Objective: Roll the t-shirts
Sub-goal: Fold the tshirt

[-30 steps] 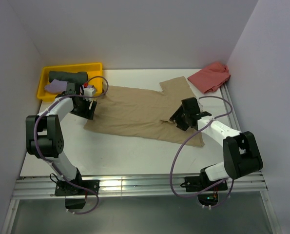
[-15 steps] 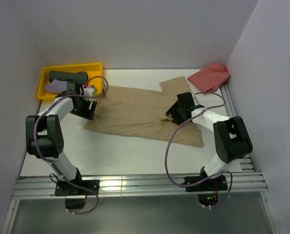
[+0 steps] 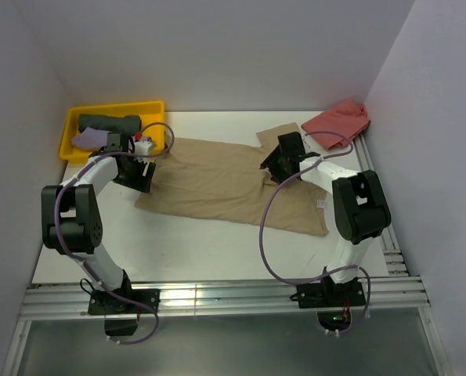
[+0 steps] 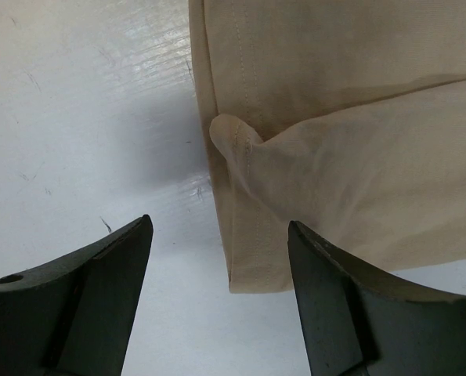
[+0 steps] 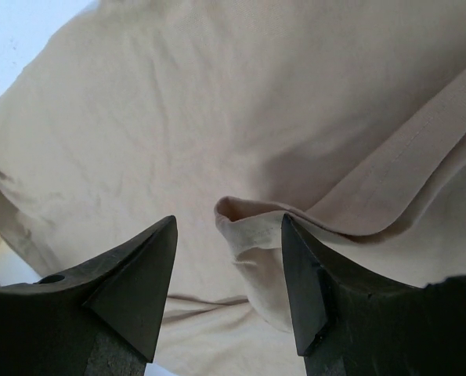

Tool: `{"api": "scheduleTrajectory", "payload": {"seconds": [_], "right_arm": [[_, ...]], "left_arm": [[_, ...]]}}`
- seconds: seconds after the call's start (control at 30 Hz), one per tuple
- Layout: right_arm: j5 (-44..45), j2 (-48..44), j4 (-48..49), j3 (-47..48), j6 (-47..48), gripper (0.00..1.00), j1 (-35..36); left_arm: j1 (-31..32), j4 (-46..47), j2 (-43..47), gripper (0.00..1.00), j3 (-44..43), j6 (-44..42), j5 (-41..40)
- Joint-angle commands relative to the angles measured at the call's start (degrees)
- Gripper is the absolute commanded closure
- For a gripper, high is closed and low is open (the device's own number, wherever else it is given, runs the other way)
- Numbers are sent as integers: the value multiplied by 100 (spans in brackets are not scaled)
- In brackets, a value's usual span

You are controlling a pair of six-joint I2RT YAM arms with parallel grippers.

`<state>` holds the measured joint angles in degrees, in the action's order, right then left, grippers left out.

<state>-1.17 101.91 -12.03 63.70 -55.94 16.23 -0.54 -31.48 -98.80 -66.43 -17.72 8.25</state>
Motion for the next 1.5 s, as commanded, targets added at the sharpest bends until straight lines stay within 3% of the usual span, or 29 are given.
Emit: {"api": "scheduleTrajectory", "payload": {"seconds": [0.0, 0.27, 0.4, 0.53, 0.73, 1.03, 1.23, 1.47], "right_arm": [[82, 92, -45, 379, 224, 37, -50], [99, 426, -378, 1319, 531, 37, -164], [344, 278, -598, 1312, 532, 37, -155], [669, -389, -887, 671, 418, 37, -164], [829, -2129, -1046, -1268, 40, 37, -181], [908, -5019, -1670, -3142, -628, 37, -173], [1031, -5778, -2365, -3522, -839, 36, -190], [952, -5700, -2445, -3777, -980, 36, -190]], "left_arm": [[-8, 46, 265, 24, -63, -4, 45], [-69, 64, 415, 21, -71, 22, 107], [-105, 64, 458, 21, -45, -4, 115], [-384, -68, 502, 21, -19, -188, 212], [-1150, -858, 590, 20, -212, -750, 1125], [-1291, -1255, 485, 15, 34, -1103, 2057], [-1300, -1220, 2, 15, 69, -980, 2296], [-1291, -1027, -455, 17, 131, -857, 2233]]}}
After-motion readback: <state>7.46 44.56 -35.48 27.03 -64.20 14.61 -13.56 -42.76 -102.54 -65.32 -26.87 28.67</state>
